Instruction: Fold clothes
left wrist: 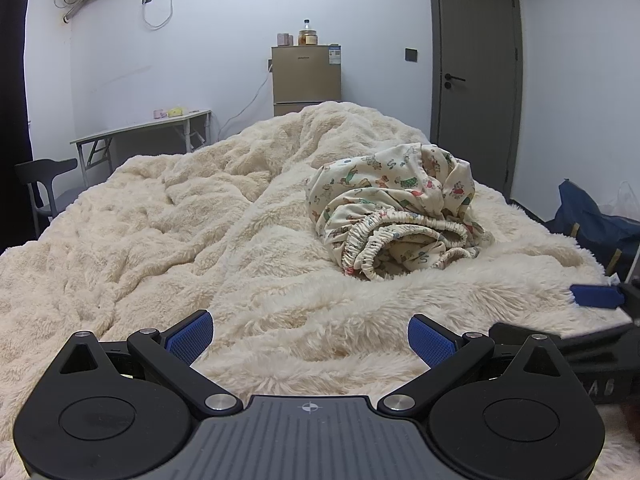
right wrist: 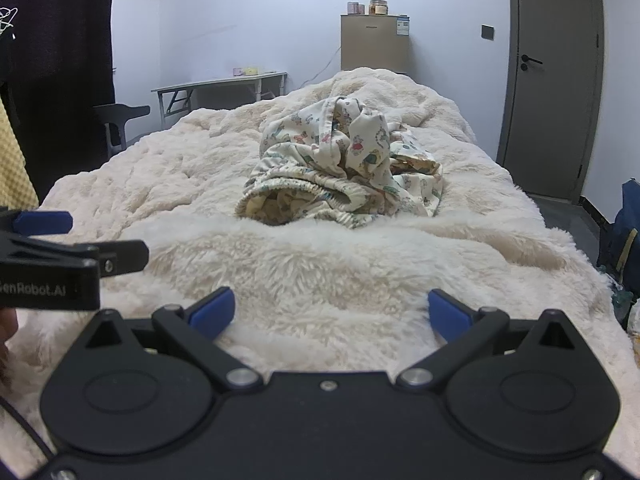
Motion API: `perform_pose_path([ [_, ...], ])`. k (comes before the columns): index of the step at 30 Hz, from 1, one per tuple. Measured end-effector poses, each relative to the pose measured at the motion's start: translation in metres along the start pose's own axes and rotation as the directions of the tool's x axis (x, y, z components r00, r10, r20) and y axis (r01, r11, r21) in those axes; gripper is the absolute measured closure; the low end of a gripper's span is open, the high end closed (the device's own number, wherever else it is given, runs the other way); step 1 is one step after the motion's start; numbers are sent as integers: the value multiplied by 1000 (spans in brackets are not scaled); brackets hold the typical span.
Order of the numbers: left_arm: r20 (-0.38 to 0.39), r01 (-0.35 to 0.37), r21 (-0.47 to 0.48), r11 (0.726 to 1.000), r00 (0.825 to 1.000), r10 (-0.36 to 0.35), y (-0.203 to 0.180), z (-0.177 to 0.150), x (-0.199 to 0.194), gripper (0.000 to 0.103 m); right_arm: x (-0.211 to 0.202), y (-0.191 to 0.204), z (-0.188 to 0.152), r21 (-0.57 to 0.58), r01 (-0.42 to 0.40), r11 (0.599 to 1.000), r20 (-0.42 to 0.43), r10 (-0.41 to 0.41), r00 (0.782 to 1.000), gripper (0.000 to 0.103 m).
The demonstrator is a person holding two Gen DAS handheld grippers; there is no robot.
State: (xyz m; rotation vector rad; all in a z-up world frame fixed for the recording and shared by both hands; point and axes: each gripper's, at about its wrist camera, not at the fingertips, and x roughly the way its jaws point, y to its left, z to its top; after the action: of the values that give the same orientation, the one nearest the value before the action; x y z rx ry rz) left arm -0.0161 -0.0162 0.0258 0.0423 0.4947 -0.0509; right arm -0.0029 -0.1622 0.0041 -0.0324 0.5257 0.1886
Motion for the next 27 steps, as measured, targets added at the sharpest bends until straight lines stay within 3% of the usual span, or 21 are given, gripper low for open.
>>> perform_pose_path([
  [6, -10, 0, 7, 1000, 1000, 0, 4, 4, 4, 0, 1, -7, 27, -71, -14, 997, 78, 20, 997, 0],
  [9, -5, 2, -4, 1000, 1000, -2, 13, 9, 7, 0, 11, -14, 55, -150, -43, 988, 114, 61, 992, 0],
  [14, 52, 22, -46, 999, 998, -20, 35, 17, 11, 0, 42, -24, 91, -150, -51, 987, 50, 59, 997, 0],
  [16, 68, 60, -59, 996, 996, -56, 42, 16, 16, 0, 63, -29, 104, -131, -110, 985, -24, 107, 994, 10],
  [21, 48, 104, -28, 994, 994, -102, 40, 16, 27, 0, 98, -31, 104, -97, -130, 987, -111, 119, 987, 36],
  [24, 13, 126, -17, 992, 992, -125, 40, 19, 34, 0, 116, -36, 91, -63, -140, 988, -155, 129, 979, 38],
  [27, 26, 163, 2, 987, 986, -163, 43, 25, 43, 0, 121, -35, 82, -77, -145, 986, -164, 131, 978, 41],
])
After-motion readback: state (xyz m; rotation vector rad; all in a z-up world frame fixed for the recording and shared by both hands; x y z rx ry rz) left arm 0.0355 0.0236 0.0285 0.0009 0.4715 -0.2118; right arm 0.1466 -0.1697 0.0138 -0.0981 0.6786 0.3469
